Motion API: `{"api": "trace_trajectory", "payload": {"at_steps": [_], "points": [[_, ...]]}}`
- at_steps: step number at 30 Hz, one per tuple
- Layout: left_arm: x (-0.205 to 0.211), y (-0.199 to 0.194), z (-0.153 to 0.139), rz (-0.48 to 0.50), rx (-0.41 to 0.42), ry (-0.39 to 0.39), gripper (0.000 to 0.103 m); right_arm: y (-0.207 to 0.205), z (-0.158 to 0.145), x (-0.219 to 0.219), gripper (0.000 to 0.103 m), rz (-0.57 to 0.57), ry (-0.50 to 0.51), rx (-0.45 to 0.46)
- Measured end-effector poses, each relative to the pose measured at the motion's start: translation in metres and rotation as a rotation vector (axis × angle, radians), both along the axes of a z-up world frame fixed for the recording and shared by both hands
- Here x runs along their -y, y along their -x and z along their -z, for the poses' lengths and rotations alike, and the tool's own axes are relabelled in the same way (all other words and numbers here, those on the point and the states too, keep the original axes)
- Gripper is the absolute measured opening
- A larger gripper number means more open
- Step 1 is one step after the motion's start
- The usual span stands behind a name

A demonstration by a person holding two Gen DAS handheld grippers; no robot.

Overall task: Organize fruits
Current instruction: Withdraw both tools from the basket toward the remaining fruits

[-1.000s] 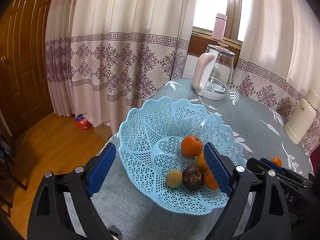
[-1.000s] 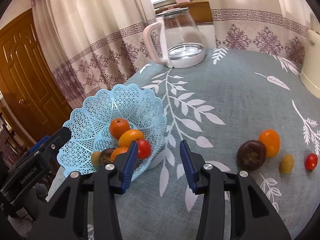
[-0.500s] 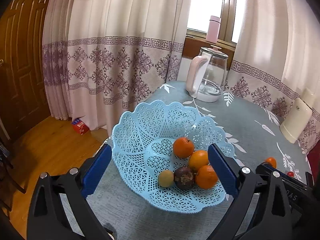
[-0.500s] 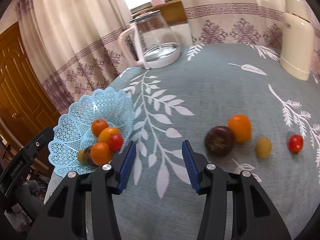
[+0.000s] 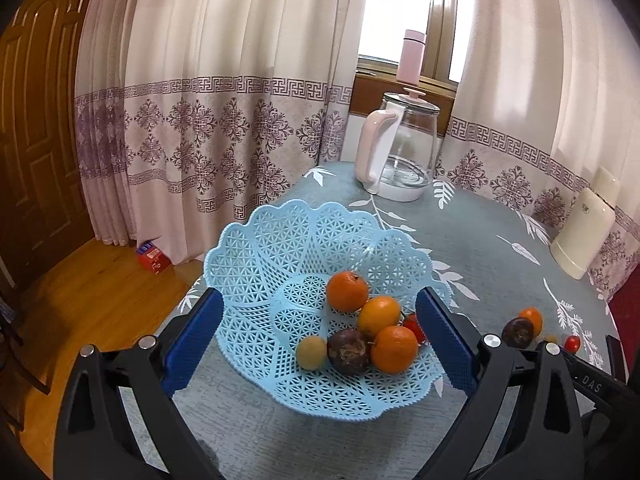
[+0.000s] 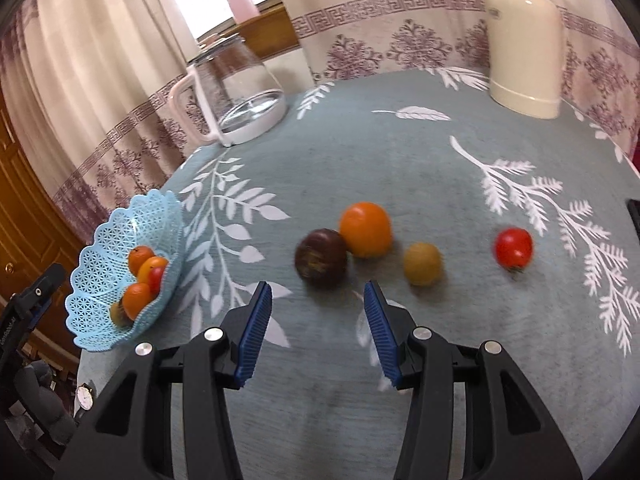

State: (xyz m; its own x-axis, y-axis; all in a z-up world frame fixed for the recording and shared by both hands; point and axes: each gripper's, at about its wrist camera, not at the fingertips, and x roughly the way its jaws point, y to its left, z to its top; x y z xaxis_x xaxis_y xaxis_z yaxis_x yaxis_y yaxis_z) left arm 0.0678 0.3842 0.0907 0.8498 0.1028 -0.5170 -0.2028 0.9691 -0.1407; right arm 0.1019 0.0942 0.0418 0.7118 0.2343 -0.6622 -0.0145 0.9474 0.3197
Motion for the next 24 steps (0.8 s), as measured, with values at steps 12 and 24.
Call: {"api": "trace_trajectory", "payload": {"at_steps": [12,24], "points": [[0.013,0.003,-0.002,0.03,0.007,-0.014,0.098,0.018,0.011,0.045,0.049,0.098,0.009,-0.025],[0.03,0.006,-0.004,0.066,0.013,-0.037,0.098,0.008,0.017,0.088,0.049,0.218,0.064,-0.039]]}}
